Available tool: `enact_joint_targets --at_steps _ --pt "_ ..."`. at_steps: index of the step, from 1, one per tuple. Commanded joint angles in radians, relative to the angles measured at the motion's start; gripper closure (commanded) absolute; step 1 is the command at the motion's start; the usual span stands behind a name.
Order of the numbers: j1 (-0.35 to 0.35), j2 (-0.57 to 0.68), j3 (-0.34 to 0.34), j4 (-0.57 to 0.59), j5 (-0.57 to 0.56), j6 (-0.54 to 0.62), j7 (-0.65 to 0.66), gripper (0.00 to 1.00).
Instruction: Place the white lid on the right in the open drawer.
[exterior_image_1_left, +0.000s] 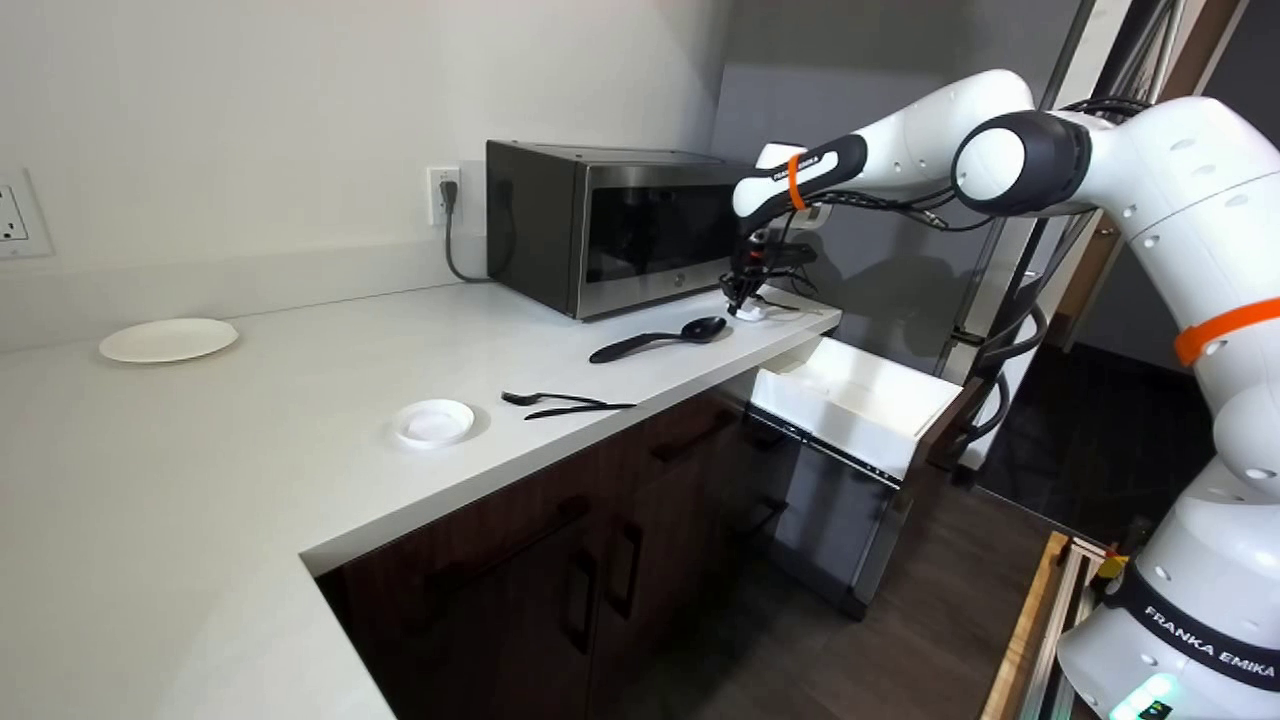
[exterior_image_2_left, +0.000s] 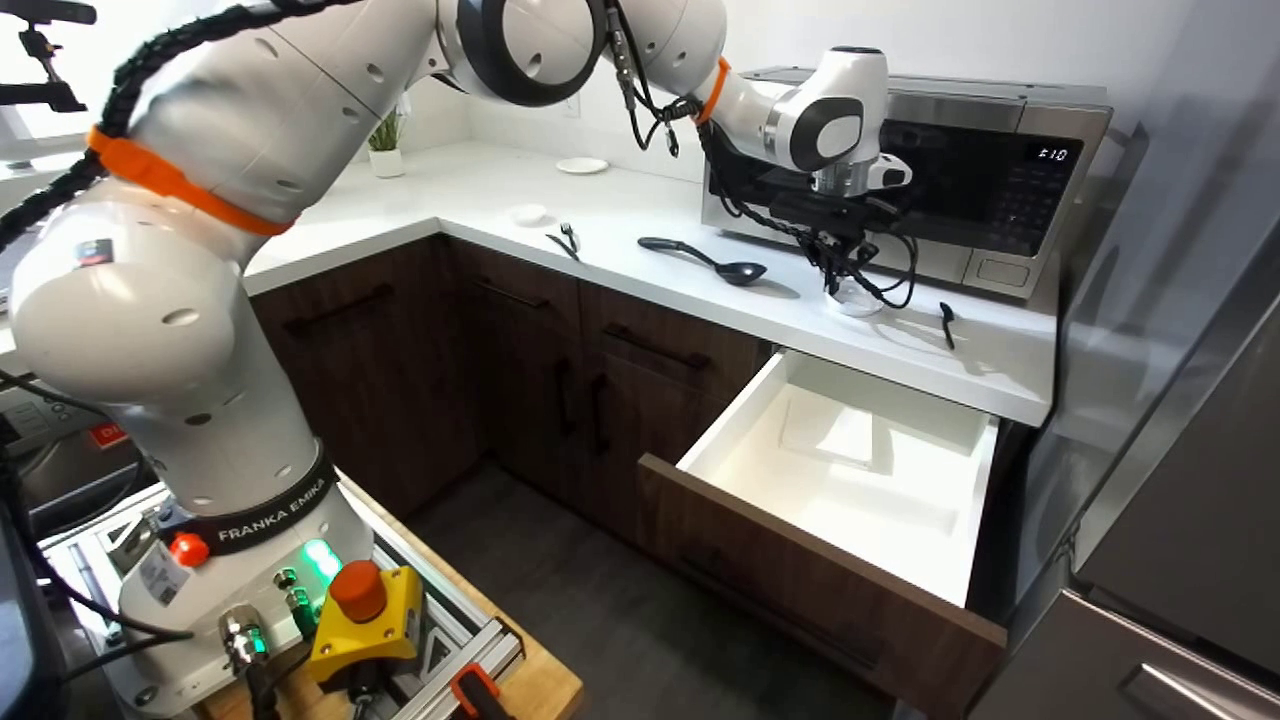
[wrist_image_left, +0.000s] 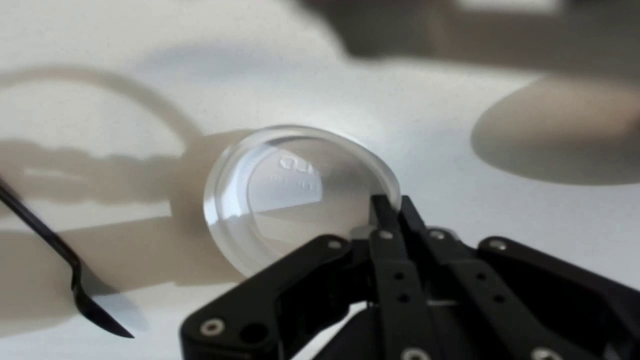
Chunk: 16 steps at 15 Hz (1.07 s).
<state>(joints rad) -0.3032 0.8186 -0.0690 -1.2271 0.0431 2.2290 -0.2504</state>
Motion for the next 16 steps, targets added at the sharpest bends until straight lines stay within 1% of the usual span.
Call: enact_joint_targets --at_steps 1,4,7,9,10,12,13,14,16 --pt "0.018 -0.040 -0.043 -0.028 -0.033 0.000 0.071 0.99" --pt "0.022 -0.068 -0.120 -0.065 -0.071 0.000 0.173 0.99" --pt "0.007 -0.099 -0.203 -0.128 -0.089 -0.001 0.262 0.99" --pt "0.011 -0.129 -0.266 -0.202 -0.113 -0.015 0.308 0.99" --pt "0.026 -0.162 -0.305 -0.267 -0.145 -0.020 0.319 0.99" --pt "0.048 -0.204 -0.357 -0.372 -0.194 -0.056 0.340 0.99" --pt "0.062 -0.230 -0.376 -0.426 -0.215 -0.083 0.350 0.99" --pt "0.043 -0.256 -0.349 -0.470 -0.248 -0.118 0.357 0.99" --pt "0.048 -0.313 -0.334 -0.570 -0.264 -0.158 0.366 0.99"
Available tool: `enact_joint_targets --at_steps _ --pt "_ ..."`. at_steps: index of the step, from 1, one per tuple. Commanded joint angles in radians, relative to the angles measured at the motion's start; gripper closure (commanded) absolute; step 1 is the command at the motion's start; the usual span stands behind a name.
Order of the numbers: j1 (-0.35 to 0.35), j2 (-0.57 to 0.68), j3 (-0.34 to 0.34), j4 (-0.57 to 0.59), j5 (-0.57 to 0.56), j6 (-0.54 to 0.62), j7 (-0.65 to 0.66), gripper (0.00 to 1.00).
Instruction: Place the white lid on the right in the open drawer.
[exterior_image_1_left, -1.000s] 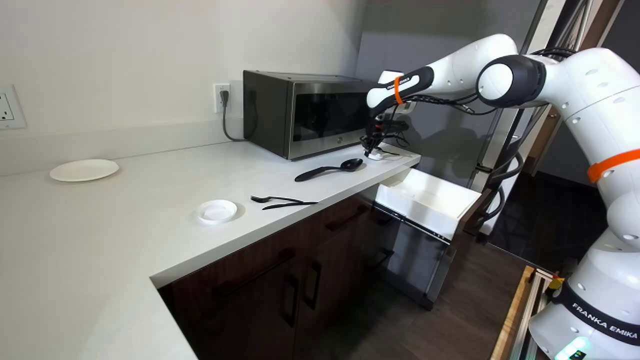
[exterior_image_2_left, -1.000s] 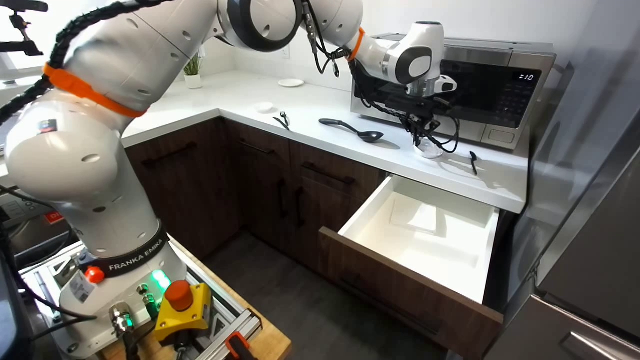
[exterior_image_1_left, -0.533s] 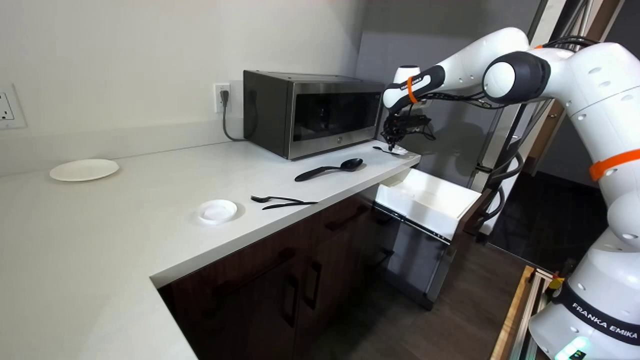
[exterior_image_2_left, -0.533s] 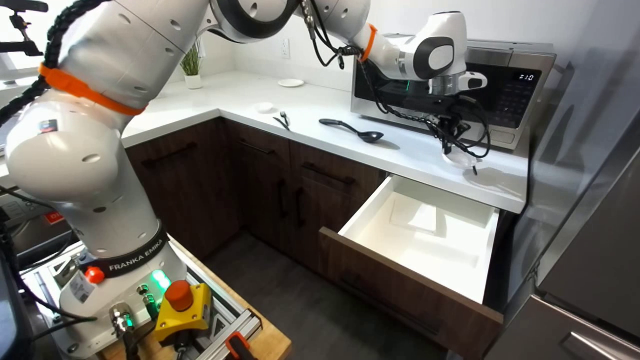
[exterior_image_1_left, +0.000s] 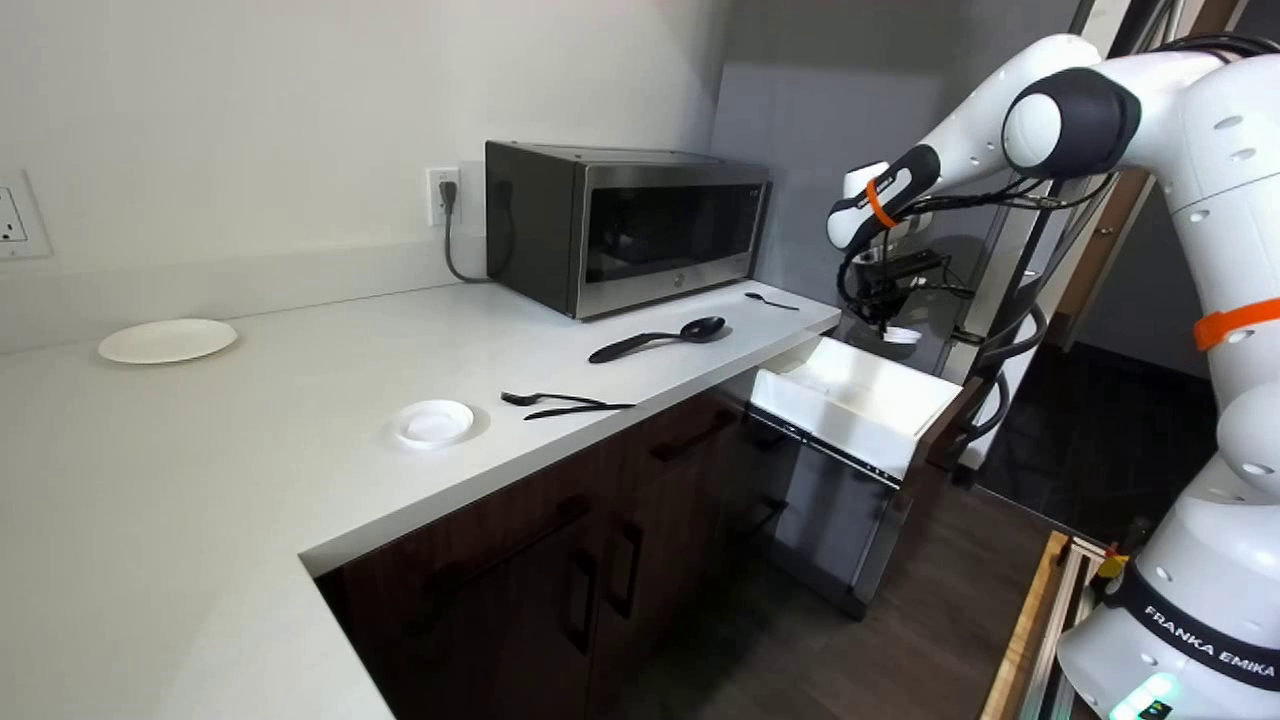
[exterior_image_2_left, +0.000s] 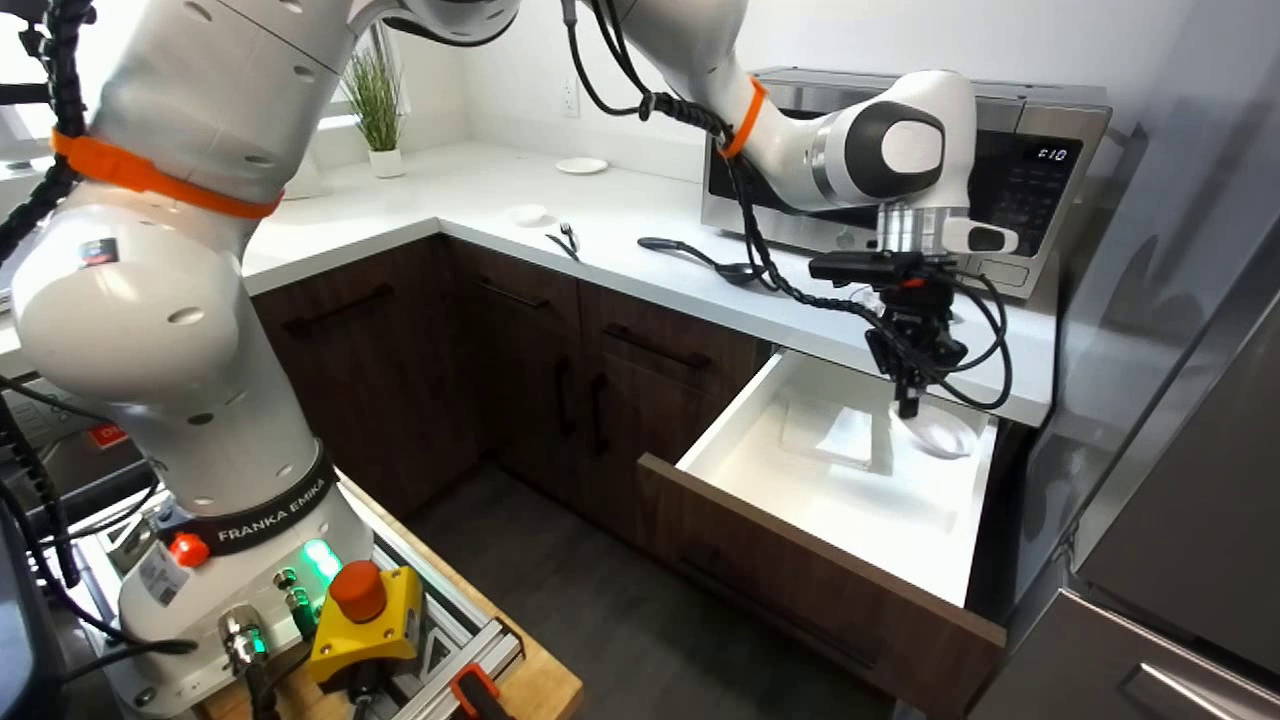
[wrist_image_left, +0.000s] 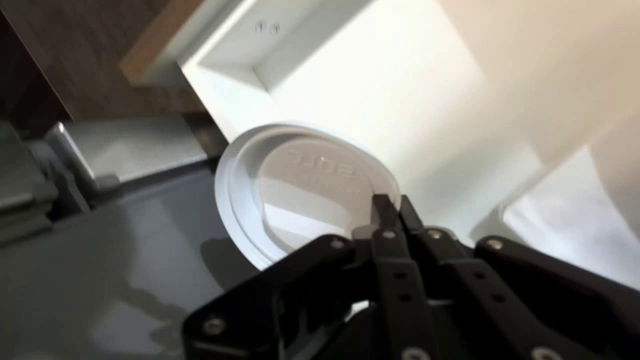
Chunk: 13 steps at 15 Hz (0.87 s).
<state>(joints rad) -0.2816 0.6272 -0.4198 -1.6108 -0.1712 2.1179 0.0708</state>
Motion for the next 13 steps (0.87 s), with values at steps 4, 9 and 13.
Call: enact_joint_targets --at_steps 4,9,13 --pt "0.005 -0.255 0.074 -0.340 0.019 0.029 0.046 0.58" --pt "0.001 -0.521 0.125 -0.474 0.100 0.074 -0.063 0.20" --pt "0.007 -0.555 0.129 -0.433 0.086 0.041 -0.110 0.15"
